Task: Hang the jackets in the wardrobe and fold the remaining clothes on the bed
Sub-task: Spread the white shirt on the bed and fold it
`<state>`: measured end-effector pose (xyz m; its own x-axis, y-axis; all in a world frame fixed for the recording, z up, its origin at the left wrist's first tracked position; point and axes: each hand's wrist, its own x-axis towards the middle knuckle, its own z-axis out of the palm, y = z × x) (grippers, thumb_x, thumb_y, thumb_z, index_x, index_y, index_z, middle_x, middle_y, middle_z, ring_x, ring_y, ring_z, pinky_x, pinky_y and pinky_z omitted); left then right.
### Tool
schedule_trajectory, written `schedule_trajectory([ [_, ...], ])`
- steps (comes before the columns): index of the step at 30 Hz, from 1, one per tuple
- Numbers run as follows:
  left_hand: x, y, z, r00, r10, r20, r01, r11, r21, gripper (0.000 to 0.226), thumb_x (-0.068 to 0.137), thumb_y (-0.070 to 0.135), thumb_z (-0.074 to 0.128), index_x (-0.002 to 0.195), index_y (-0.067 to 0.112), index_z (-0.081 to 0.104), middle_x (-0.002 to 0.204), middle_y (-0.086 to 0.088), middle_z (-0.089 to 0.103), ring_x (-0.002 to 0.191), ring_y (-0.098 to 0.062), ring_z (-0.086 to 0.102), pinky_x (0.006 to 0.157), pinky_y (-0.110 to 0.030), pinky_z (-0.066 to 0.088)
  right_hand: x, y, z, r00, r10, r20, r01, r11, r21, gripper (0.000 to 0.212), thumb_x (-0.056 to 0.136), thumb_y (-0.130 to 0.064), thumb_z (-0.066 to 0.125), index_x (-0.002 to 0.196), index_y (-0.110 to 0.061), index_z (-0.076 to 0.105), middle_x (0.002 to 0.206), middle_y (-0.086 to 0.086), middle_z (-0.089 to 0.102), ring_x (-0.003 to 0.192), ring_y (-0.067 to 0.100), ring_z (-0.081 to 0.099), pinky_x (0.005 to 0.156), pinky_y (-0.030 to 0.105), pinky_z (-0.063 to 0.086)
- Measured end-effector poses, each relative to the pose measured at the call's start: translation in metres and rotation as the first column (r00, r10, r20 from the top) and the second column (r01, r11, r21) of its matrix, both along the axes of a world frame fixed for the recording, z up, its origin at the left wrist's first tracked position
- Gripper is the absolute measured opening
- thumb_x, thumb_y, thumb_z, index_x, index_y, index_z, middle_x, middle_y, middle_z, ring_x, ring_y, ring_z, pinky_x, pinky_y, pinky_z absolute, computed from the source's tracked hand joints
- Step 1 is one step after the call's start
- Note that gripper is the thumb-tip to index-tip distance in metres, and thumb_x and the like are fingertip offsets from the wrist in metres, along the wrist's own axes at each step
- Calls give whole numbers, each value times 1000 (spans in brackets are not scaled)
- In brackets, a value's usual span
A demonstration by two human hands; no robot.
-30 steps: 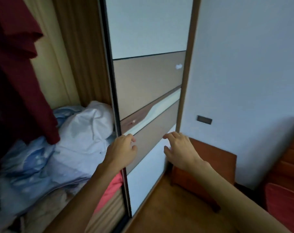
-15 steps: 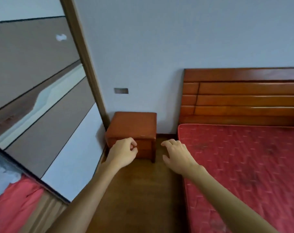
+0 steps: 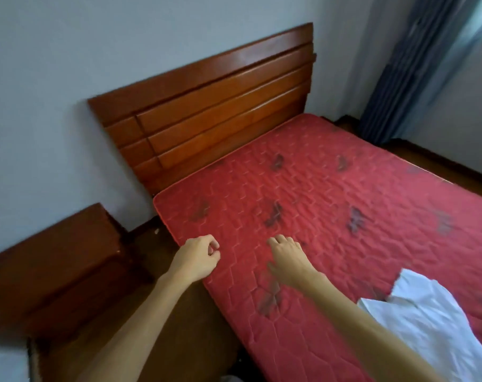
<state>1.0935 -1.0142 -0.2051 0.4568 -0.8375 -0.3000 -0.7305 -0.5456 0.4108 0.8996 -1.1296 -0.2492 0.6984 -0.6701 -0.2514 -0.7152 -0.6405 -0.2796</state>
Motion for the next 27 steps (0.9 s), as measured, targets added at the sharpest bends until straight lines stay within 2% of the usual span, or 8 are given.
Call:
schedule_trajectory([
  [4,-17,-78,-15,977,-211,-35,212,977,23,18,94,29,60,109,23,67,102,6,70,95,-16,66,85,-31,53,-41,-32,-18,972,-227,-61,228,974,11,37,93,-20,55,128,-9,49,121,9,52,113,31,50,96,39,39],
  [10,-64,-166,-38,875,-469,-121,478,877,58,19,90,28,60,106,24,70,98,7,73,99,-19,67,89,-34,52,-103,-49,-27,843,-526,-114,531,847,20,39,93,-27,54,129,-10,49,123,11,53,115,35,50,92,41,40],
  [16,-145,-210,-75,704,-674,-224,705,700,111,16,90,29,59,102,28,69,90,12,69,90,-15,66,86,-32,53,-179,-26,-37,657,-745,-116,753,656,54,33,87,-17,53,118,-5,57,116,15,59,108,37,56,88,44,45],
  [22,-242,-218,-101,506,-815,-284,862,491,126,14,90,28,58,101,28,68,85,12,64,94,-17,66,81,-31,50,-255,23,-52,399,-903,-158,915,381,130,43,91,-17,52,134,-11,51,129,11,54,118,31,50,100,41,41],
  [27,-315,-204,-120,423,-844,-328,906,403,131,17,90,26,58,102,23,69,87,8,70,87,-16,67,80,-34,53,-312,63,-72,296,-931,-214,951,266,157,46,93,-20,48,138,-12,48,133,10,53,124,28,48,101,38,36],
])
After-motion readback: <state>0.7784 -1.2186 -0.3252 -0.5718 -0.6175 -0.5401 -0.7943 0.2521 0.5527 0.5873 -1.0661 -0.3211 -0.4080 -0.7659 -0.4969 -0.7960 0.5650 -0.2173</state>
